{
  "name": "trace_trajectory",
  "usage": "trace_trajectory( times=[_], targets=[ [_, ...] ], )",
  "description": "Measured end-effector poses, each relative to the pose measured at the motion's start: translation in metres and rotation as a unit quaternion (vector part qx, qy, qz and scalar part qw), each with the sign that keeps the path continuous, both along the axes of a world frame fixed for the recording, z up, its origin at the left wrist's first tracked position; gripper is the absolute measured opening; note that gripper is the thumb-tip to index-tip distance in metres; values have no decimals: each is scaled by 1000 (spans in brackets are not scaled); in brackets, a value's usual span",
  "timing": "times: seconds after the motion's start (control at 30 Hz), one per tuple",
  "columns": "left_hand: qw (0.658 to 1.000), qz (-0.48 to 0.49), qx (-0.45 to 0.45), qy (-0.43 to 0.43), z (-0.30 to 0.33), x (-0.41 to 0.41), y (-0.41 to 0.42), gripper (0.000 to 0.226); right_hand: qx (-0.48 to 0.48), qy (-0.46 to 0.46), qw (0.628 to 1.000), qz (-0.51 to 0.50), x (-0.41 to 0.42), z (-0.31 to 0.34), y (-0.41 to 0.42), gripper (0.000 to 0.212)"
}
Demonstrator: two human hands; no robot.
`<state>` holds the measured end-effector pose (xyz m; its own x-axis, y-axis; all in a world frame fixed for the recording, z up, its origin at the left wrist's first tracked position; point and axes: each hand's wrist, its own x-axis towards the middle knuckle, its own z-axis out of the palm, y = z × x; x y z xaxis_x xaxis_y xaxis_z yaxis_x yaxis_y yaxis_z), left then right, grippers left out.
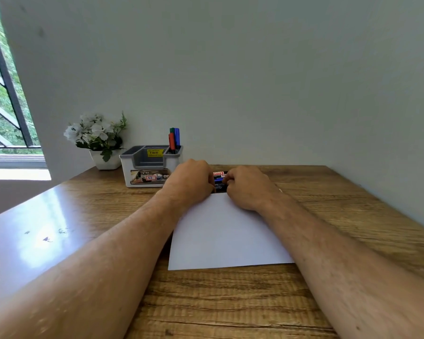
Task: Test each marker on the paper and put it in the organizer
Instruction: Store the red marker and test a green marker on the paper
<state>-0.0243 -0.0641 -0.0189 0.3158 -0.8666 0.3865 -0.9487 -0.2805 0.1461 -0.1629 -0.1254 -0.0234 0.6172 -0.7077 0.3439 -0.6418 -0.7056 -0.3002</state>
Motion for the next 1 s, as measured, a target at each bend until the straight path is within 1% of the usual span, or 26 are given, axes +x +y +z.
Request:
trace_trajectory(
  times=[0.13, 0.27, 0.37, 0.43, 0.5, 0.6, 0.7, 0.77, 0.8, 0.87, 0.93, 1.0],
  targets=[
    [1000, 7, -8, -17, -1, -1, -2, 15, 4, -9, 1000, 5, -1, 0, 2, 31],
    [999, 2, -39, -6, 5, 1, -2, 16, 6, -29, 999, 22, -1, 2, 0, 35],
    [997, -4, -75, 23, 8, 3, 2, 14, -2, -83, 996, 25, -1, 3, -1, 36],
    [991, -8, -119, 69, 11, 4, 5, 11, -6, -134, 991, 22, 0, 4, -1, 39],
    [982, -13, -155, 112, 13, 2, 6, 10, 11, -200, 980, 20, 0, 5, 0, 45],
    [970, -22, -192, 147, 16, -3, 7, 10, 32, -302, 952, 21, 1, 6, 2, 46],
    [963, -30, -217, 157, 19, -9, 7, 11, 43, -395, 918, 8, 3, 8, 3, 40],
    [958, -42, -235, 157, 21, -12, 8, 9, 89, -449, 889, 4, 5, 11, 3, 40],
    [955, -51, -244, 160, 22, -14, 8, 9, 130, -474, 871, 8, 5, 12, 3, 43],
    [947, -73, -254, 181, 24, -18, 8, 8, 201, -508, 838, 9, 6, 14, 7, 53],
    [941, -97, -247, 211, 25, -22, 7, 7, 220, -525, 822, 0, 7, 15, 7, 63],
    [937, -114, -238, 229, 25, -25, 7, 6, 238, -545, 804, -6, 6, 17, 5, 61]
  ],
)
